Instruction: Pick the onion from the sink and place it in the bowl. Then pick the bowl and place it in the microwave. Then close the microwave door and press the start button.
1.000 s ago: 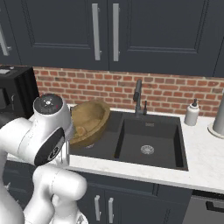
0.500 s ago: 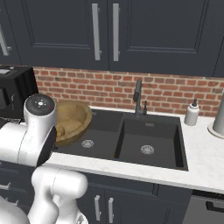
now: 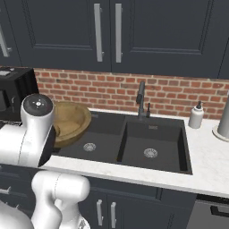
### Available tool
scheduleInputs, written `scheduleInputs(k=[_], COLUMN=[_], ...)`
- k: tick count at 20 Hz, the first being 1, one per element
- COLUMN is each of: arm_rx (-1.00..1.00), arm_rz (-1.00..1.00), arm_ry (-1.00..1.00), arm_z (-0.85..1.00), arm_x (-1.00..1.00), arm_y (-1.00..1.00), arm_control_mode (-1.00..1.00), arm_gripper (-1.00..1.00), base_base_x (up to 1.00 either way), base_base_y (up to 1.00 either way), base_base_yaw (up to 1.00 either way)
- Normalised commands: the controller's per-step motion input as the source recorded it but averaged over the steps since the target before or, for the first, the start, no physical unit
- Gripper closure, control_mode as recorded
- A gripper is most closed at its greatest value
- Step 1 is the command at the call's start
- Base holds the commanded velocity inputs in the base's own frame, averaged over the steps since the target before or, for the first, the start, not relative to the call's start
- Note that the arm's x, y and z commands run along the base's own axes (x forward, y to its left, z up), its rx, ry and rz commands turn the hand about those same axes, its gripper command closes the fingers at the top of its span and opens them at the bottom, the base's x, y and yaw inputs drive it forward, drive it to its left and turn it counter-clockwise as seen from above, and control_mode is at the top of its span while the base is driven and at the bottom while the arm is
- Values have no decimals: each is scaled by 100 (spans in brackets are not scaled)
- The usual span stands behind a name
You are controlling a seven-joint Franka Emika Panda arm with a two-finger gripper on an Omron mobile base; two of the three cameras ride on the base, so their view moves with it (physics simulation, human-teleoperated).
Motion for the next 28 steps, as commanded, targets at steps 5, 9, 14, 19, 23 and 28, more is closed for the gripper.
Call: scheduleInputs(k=[5, 9, 14, 19, 23, 28], arm_rx=[-10, 0, 0, -2, 0, 0], arm_rz=[-6, -5, -4, -4, 0, 0], arm_ry=[-8, -21, -9, 0, 0, 0], arm_z=[0, 17, 40, 36, 0, 0], arm_x=[-5, -3, -3, -1, 0, 0], arm_y=[16, 0, 1, 7, 0, 0], arm_control_mode=[-100, -100, -100, -100, 100, 100], arm_gripper=[100, 100, 100, 100, 100, 100], base_base_x=[0, 0, 0, 0, 0, -13], base_base_y=[0, 0, 0, 0, -6, -44], base_base_yaw=[0, 0, 0, 0, 0, -15])
